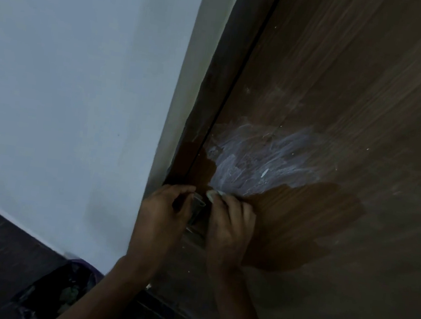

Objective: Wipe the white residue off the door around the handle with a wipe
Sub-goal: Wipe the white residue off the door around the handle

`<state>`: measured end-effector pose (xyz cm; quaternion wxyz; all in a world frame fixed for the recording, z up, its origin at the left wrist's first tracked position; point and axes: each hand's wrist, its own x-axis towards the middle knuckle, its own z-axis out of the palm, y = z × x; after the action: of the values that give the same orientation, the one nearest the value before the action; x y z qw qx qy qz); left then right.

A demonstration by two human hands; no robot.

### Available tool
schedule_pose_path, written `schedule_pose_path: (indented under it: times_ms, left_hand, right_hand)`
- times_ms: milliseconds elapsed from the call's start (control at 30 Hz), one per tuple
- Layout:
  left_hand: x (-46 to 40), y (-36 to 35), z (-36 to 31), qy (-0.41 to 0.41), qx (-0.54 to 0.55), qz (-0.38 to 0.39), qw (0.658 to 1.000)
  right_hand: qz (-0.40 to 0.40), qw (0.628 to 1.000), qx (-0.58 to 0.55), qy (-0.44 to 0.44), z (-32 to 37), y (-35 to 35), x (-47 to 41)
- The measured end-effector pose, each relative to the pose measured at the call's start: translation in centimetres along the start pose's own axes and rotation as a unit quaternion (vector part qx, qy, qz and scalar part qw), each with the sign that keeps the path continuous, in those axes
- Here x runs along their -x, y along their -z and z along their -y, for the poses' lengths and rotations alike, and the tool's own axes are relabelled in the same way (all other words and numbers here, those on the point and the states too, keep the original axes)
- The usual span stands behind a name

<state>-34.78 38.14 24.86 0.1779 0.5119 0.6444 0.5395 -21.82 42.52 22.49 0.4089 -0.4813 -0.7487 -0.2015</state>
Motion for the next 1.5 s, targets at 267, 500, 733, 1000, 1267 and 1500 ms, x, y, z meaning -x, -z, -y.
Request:
schedule_pose_path:
  times_ms: [267, 500, 733, 1000, 1267, 1500]
  left_hand:
    - [-0.5, 0.4, -0.4, -0.05, 0.002, -0.072, 0.996]
    - [-0.4, -0.5, 0.1, -0.044, 0.041, -0.053, 0.997]
    - [-1.1, -0.4, 0.2, -0.067, 0.033, -0.037, 0.997]
    - [-1.0, 0.0, -0.1, -0.074, 0.027, -0.019, 0.997]
    - [-1.0, -0.7, -2.0, -0.072, 0.038, 0.028, 0.996]
    - [-1.6, -2.5, -4.3, -0.132, 0.04, 0.05, 0.989]
  right_hand:
    - [-0.066, 0.997, 0.026, -0.022, 0.8, 0.3, -2.4]
    - [-0.003, 0.999, 0.048, 0.003, -1.4, 1.2, 0.6]
    - [-0.133, 0.99, 0.024, -0.051, -1.1, 1.7, -3.8]
    - [-0.046, 0.998, 0.037, -0.013, -0.5, 1.3, -1.4]
    - [-0.013, 0.999, 0.034, -0.015, -0.9, 1.5, 0.1]
    - [-0.201, 0.973, 0.034, -0.109, -3.5, 5.2, -5.1]
